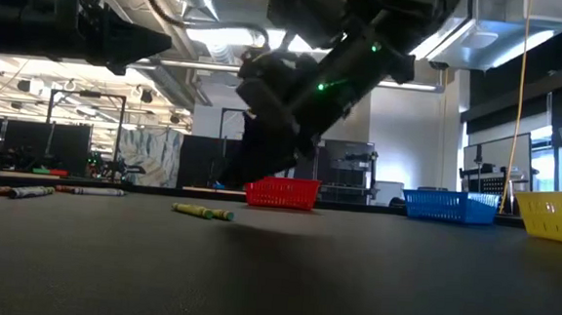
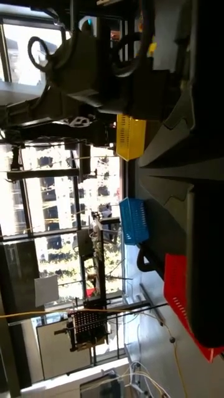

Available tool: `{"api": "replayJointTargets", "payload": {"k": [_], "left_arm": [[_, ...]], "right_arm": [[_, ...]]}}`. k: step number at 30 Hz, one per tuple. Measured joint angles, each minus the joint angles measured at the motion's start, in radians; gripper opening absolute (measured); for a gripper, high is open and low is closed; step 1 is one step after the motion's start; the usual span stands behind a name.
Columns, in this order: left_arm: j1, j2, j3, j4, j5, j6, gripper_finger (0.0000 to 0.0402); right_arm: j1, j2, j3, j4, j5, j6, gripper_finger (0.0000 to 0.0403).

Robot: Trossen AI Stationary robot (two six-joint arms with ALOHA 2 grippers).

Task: Sort crayons
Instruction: Put the green crayon into the yellow bin

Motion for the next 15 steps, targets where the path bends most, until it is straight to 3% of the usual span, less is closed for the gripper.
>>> {"api": "replayJointTargets", "payload": {"k": [15], "left_arm": [[0.0, 0.0, 0.0, 0.0, -0.015, 0.001, 0.0025]], "right_arm": [[0.005, 0.069, 0.0, 0.042, -0.008, 0.054, 0.0138]]}}
